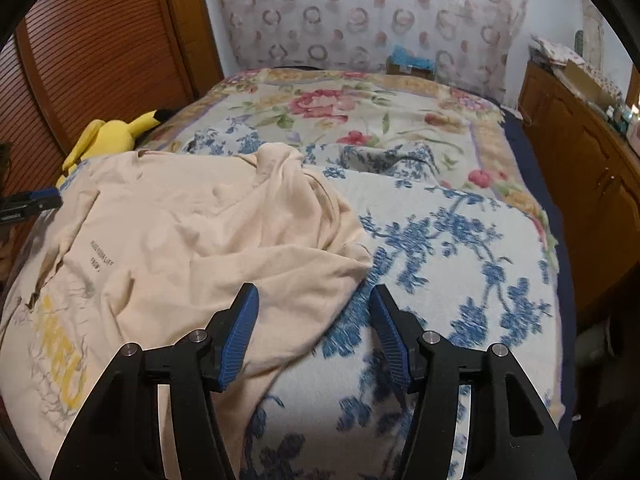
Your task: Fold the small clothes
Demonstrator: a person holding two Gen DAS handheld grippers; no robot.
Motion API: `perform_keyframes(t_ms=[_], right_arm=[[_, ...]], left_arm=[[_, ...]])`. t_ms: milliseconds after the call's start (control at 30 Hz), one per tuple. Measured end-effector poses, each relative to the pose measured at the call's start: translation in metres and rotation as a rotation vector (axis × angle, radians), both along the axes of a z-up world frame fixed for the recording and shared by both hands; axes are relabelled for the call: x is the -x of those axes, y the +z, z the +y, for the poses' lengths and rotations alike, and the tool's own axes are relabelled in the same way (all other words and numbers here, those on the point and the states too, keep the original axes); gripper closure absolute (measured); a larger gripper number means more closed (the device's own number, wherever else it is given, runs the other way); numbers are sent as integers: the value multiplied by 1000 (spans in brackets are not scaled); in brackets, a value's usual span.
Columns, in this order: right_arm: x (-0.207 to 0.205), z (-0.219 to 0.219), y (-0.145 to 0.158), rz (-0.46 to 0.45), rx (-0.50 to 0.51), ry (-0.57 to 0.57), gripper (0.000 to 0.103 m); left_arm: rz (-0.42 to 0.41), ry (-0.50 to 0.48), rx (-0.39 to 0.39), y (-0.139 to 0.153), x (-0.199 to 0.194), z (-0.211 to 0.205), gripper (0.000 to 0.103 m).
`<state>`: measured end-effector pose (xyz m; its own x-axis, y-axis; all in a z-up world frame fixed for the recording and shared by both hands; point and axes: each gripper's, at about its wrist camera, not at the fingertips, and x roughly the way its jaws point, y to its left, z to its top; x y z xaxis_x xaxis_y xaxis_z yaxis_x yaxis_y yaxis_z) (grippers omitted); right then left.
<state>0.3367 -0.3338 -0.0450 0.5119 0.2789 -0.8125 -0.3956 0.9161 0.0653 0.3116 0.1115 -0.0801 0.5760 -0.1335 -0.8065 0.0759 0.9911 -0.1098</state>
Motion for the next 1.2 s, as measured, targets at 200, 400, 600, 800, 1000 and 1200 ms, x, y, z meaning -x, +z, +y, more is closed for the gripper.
perform_keyframes(t_ms=[200,400,600,800,1000,1200], right_arm=[[-6,15,-2,-17,20,32,43],[-3,23,-6,-51,44,51,48],[3,39,2,-48,39,130,97],[26,44,34,-136,-14,135,97],[68,34,70,-192,-84,143,97],[144,9,71,-164,-130,126,97]], left_arm=[[-17,-23,-4,-3,-9,-7,46],[-21,-58,56,4,-15,-12,99],[-98,-86,74,33,6,-24,102],[-196,-122,75,72,49,-30,102],[-268,-188,78,93,122,-38,102],[-281,-180,87,74,217,-27,102]])
